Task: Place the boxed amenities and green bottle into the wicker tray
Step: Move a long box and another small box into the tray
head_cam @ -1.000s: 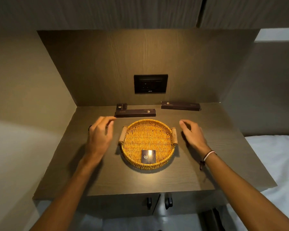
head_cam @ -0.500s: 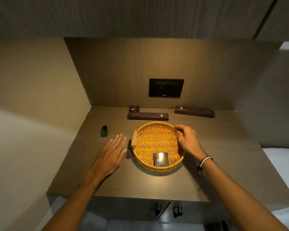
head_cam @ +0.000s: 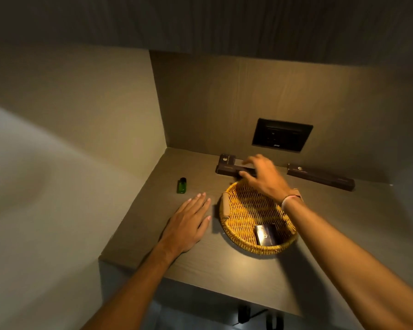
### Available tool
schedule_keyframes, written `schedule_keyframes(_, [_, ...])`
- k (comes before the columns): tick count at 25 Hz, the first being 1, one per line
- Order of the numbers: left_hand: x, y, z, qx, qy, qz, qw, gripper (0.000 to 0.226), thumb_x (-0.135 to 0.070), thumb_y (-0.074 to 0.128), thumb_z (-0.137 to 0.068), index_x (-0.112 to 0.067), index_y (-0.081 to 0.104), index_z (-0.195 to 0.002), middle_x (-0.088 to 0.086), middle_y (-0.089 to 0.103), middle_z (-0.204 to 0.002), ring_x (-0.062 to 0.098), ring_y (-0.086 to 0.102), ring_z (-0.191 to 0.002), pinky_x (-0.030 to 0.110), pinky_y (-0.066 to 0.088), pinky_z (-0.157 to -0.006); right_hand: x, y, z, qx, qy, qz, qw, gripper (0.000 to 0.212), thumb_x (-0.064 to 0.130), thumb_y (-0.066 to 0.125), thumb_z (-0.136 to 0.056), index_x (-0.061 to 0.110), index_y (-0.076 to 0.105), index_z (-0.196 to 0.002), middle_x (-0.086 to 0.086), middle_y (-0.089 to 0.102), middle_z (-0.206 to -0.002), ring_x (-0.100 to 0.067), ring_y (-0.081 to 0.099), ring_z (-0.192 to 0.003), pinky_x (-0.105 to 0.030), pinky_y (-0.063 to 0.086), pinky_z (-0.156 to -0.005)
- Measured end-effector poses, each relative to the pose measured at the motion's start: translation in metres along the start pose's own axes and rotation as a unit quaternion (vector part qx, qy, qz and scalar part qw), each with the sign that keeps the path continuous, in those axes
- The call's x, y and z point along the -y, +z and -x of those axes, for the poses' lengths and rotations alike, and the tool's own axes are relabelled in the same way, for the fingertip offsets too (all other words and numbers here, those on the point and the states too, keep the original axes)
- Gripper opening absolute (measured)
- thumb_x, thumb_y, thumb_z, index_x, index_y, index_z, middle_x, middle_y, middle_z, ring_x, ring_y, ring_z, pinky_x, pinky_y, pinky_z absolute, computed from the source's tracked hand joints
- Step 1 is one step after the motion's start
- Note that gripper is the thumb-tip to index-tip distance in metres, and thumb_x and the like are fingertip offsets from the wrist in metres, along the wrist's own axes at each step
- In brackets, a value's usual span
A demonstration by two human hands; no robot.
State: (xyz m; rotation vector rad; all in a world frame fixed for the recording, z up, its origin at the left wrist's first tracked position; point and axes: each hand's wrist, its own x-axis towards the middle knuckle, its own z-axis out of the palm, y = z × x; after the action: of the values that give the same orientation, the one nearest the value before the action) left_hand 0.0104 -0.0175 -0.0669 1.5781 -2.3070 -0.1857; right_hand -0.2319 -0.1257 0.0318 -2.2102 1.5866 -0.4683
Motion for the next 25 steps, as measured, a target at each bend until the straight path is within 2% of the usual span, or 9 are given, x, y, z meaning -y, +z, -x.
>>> schedule_keyframes(4, [0.002,0.002,-0.002,0.001,0.006,0.002,1.000,0.056,-0.042,0.029,-0.101,-0.020,0.021,-0.152,0.002,0.024,-0.161,0.009,0.015,-0.148,0.030,0.011,-0.121,0.053,0.021,-0.054,0.109,-0.081,0.015,0.991,0.038,0.011,0.064,-0.092,0.014,0.056,-0.129,-0.013,0.059,-0.130,-0.029,0.057,-0.121,-0.034,0.047,-0.098])
schedule_keyframes(7, [0.004,0.004,0.001,0.000,0.013,-0.011,1.000,0.058,-0.043,0.027,-0.101,-0.019,0.019,-0.153,0.002,0.022,-0.161,0.010,0.013,-0.149,0.031,0.011,-0.122,0.062,0.035,-0.072,0.174,-0.089,0.060,0.979,0.042,0.009,0.060,-0.093,0.016,0.053,-0.133,-0.014,0.060,-0.131,-0.031,0.058,-0.119,-0.043,0.049,-0.101])
schedule_keyframes(13, [0.014,0.003,0.013,-0.006,0.012,-0.020,1.000,0.059,-0.048,0.023,-0.100,-0.023,0.016,-0.153,-0.002,0.017,-0.162,0.006,0.009,-0.148,0.029,0.010,-0.121,0.030,0.035,-0.069,0.087,-0.025,0.186,0.978,0.053,0.015,0.072,-0.084,0.017,0.054,-0.134,-0.014,0.055,-0.130,-0.036,0.056,-0.118,-0.047,0.050,-0.097])
schedule_keyframes(15, [0.013,0.003,0.013,-0.009,0.007,-0.011,1.000,0.058,-0.047,0.024,-0.100,-0.024,0.017,-0.153,-0.002,0.021,-0.161,0.006,0.011,-0.148,0.031,0.014,-0.121,0.020,0.034,-0.066,0.104,-0.010,0.175,0.979,0.056,0.013,0.072,-0.085,0.017,0.052,-0.138,-0.014,0.051,-0.133,-0.037,0.057,-0.118,-0.046,0.051,-0.098])
schedule_keyframes(19, [0.013,0.002,0.012,-0.007,0.004,-0.001,1.000,0.058,-0.046,0.027,-0.100,-0.023,0.021,-0.152,-0.002,0.023,-0.160,0.007,0.014,-0.148,0.032,0.017,-0.121,0.022,0.028,-0.063,0.100,-0.032,0.178,0.978,0.049,0.012,0.069,-0.088,0.014,0.054,-0.135,-0.013,0.053,-0.130,-0.036,0.059,-0.116,-0.045,0.052,-0.096])
schedule_keyframes(22, [0.011,0.002,0.010,-0.008,0.007,0.002,1.000,0.058,-0.045,0.028,-0.100,-0.022,0.022,-0.152,-0.001,0.024,-0.160,0.008,0.016,-0.148,0.033,0.017,-0.121,0.031,-0.002,-0.062,0.045,-0.060,0.204,0.976,0.043,0.019,0.067,-0.089,0.016,0.054,-0.130,-0.014,0.059,-0.125,-0.038,0.061,-0.112,-0.048,0.052,-0.088])
schedule_keyframes(25, [0.010,0.003,0.009,-0.003,0.006,0.000,1.000,0.058,-0.046,0.027,-0.099,-0.023,0.019,-0.152,-0.003,0.020,-0.160,0.006,0.012,-0.148,0.030,0.012,-0.121,0.037,-0.043,-0.055,-0.019,-0.040,0.185,0.982,0.060,0.027,0.071,-0.085,0.022,0.042,-0.138,-0.019,0.063,-0.122,-0.044,0.063,-0.108,-0.052,0.052,-0.085])
